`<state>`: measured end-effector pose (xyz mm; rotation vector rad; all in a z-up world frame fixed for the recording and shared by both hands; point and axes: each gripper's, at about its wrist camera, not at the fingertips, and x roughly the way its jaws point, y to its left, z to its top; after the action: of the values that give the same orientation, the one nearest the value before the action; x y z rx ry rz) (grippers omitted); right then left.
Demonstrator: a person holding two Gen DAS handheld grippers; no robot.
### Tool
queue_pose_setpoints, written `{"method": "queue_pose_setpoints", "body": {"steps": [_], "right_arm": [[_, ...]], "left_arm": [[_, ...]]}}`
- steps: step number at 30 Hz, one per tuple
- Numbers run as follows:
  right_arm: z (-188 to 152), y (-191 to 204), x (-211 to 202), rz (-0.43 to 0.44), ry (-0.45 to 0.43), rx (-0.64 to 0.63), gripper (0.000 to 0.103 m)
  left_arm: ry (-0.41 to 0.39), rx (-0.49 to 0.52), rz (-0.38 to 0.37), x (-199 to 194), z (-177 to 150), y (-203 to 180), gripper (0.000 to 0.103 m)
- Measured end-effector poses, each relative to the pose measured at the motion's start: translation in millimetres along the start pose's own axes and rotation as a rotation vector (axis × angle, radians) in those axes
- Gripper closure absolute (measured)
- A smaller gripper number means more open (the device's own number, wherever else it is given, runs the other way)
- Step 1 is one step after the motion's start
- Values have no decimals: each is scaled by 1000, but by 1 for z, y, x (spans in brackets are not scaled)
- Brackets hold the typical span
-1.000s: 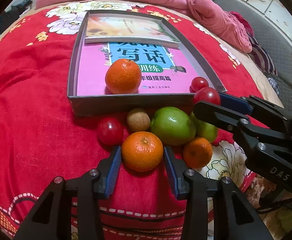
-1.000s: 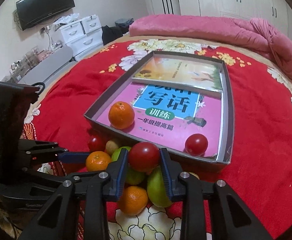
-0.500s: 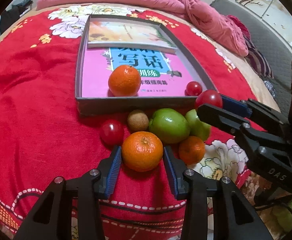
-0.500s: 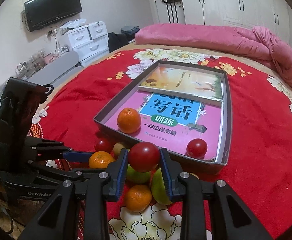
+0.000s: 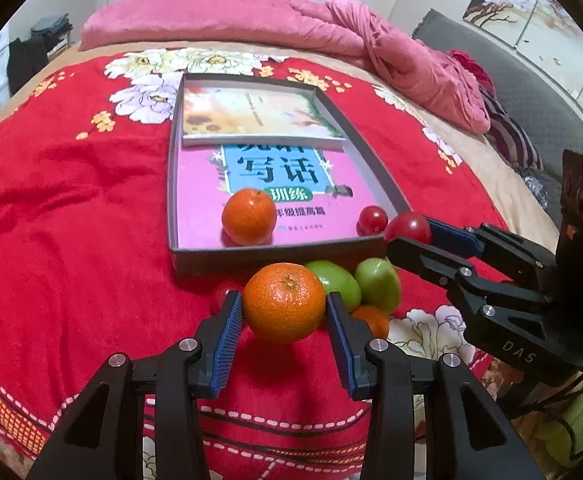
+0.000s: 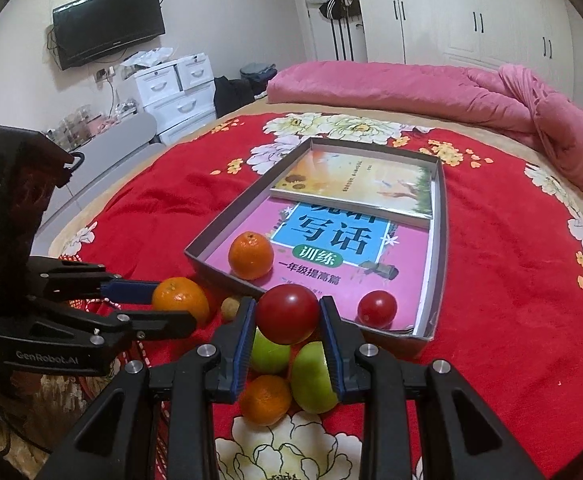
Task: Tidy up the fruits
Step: 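Lift the mandarin with the left tool while the right tool carries the tomato toward the tray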
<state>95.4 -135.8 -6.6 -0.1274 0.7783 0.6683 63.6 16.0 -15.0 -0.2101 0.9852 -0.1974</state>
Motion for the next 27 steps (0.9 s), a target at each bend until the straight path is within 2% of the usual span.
{"method": "queue_pose_setpoints", "body": {"steps": [13,27], "right_arm": [[5,-11,-8,-20,-35,27,71],[12,-35,-17,-82,-77,72,71]], "left_arm": [[-55,6,3,-7,21,-9,59],[-63,24,2,12,45,-27,59]]}}
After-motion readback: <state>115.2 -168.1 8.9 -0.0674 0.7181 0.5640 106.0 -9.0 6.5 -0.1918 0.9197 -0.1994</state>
